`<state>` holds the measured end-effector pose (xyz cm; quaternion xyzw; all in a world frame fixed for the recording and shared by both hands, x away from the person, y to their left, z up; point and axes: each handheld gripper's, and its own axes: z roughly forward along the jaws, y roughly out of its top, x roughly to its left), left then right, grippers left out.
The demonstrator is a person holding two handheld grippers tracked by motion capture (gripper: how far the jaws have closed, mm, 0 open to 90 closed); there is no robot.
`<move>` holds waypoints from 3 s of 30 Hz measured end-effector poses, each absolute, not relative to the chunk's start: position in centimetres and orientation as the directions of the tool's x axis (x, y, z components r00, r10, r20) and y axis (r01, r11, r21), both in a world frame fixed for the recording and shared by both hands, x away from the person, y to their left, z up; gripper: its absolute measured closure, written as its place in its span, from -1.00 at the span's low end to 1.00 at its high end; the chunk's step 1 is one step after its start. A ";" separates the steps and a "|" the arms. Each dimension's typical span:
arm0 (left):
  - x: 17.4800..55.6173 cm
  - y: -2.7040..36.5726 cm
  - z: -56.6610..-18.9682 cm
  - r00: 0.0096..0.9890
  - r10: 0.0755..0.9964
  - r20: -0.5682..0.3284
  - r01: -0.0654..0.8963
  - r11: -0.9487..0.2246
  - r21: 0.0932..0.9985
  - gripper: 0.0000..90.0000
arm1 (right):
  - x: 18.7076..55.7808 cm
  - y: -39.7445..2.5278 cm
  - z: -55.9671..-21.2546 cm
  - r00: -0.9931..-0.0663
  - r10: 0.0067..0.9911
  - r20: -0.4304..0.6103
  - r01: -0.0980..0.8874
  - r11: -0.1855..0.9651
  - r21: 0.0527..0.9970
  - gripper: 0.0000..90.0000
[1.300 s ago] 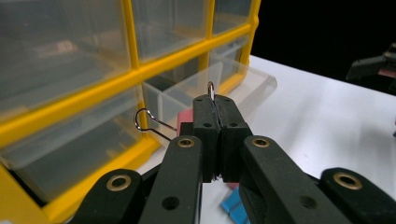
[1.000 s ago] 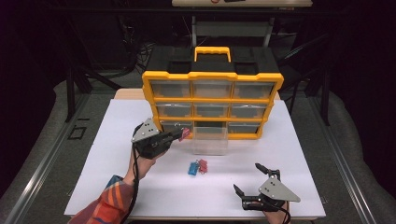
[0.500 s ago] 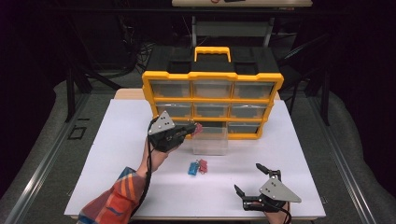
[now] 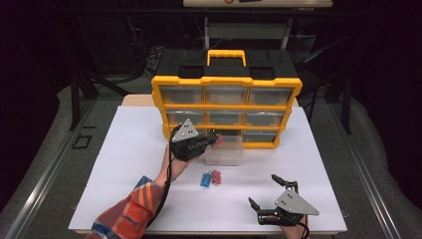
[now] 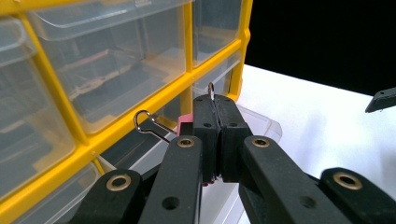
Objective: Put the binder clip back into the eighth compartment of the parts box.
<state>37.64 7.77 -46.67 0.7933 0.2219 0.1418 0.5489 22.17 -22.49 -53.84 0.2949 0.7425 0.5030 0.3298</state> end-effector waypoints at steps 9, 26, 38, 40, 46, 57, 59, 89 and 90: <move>38.1 6.8 -47.6 0.859 0.512 -0.020 0.218 -0.329 0.919 0.97 | 22.1 -22.6 -53.8 -0.608 0.770 -0.195 0.104 0.321 0.941 -0.95; 36.3 7.9 -47.6 0.821 0.569 0.036 0.233 -0.392 0.890 -0.45 | 22.1 -22.7 -53.9 -0.607 0.772 -0.187 0.113 0.317 0.942 -0.95; 33.5 10.5 -49.1 0.805 0.586 0.091 0.205 -0.419 0.885 -0.90 | 22.1 -22.5 -53.9 -0.612 0.767 -0.192 0.107 0.321 0.941 -0.95; 33.3 10.9 -49.6 0.800 0.594 0.086 0.215 -0.418 0.883 -0.93 | 22.0 -22.5 -53.8 -0.612 0.767 -0.192 0.107 0.321 0.941 -0.95; 32.8 11.7 -50.3 0.787 0.612 0.076 0.234 -0.410 0.882 -1.00 | 22.1 -22.4 -54.0 -0.617 0.763 -0.195 0.112 0.330 0.937 -0.95; 31.8 11.5 -51.2 0.785 0.612 0.100 0.224 -0.430 0.875 -1.00 | 22.1 -22.4 -54.0 -0.619 0.761 -0.193 0.111 0.328 0.938 -0.95; 31.8 11.5 -51.4 0.784 0.614 0.096 0.230 -0.429 0.874 -1.00 | 22.1 -22.5 -53.9 -0.618 0.762 -0.195 0.109 0.328 0.938 -0.95; 30.0 7.2 -55.0 0.815 0.560 0.151 0.239 -0.562 0.792 -0.26 | 22.4 -22.3 -54.0 -0.626 0.757 -0.189 0.115 0.329 0.937 -0.95; 30.0 7.2 -55.1 0.813 0.562 0.152 0.240 -0.561 0.792 -0.20 | 22.4 -22.3 -54.0 -0.625 0.758 -0.189 0.113 0.328 0.938 -0.95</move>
